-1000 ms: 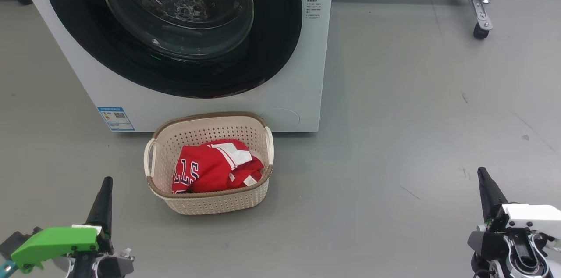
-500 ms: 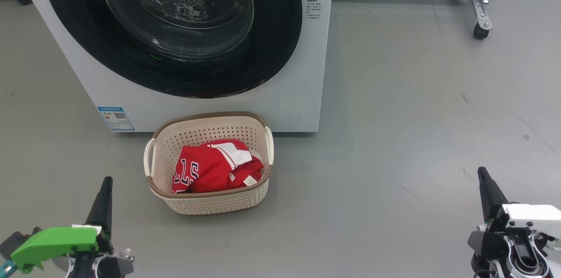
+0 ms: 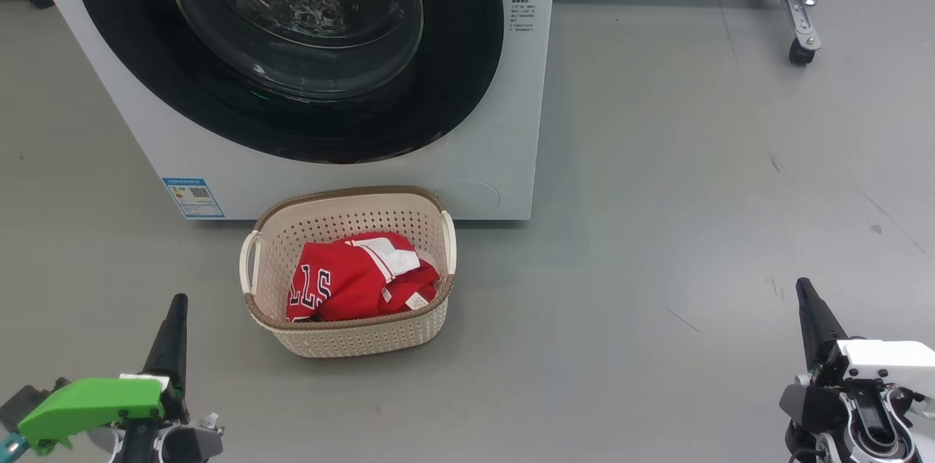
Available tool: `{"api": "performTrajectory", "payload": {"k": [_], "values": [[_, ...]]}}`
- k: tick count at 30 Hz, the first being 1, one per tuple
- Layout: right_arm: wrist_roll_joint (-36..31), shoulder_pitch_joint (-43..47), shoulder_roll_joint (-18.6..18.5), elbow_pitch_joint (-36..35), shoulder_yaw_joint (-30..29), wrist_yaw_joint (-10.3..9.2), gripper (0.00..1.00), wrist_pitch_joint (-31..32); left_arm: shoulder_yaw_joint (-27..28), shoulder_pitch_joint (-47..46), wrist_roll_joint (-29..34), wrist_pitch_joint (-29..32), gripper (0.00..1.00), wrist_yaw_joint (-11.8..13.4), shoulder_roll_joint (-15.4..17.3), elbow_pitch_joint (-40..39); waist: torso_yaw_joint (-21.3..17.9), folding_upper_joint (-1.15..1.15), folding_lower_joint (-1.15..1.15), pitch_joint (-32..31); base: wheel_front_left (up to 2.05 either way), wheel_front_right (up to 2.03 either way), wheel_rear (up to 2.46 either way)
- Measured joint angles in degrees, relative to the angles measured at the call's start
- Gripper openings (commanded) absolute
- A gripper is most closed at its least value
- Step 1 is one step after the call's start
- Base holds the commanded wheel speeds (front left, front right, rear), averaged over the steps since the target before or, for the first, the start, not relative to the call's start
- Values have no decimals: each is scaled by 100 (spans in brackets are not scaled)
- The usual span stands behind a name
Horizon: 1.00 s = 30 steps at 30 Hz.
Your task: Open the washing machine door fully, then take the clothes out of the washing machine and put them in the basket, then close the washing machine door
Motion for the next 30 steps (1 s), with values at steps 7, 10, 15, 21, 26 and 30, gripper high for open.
{"api": "performTrajectory", "payload": {"k": [7,10,15,21,26,30], "values": [[0,0,0,0,0,0,0,0,0,0,0,0,0,0,0,-1,0,0,0,0,0,0,0],[0,0,0,0,0,0,0,0,0,1,0,0,0,0,0,-2,0,0,0,0,0,0,0],[0,0,0,0,-1,0,0,0,0,1,0,0,0,0,0,-3,0,0,0,0,0,0,0],[0,0,0,-1,-1,0,0,0,0,1,0,0,0,0,0,-3,0,0,0,0,0,0,0],[0,0,0,-1,-1,0,0,0,0,1,0,0,0,0,0,-4,0,0,0,0,0,0,0],[0,0,0,-1,-1,0,0,0,0,1,0,0,0,0,0,-5,0,0,0,0,0,0,0]]}}
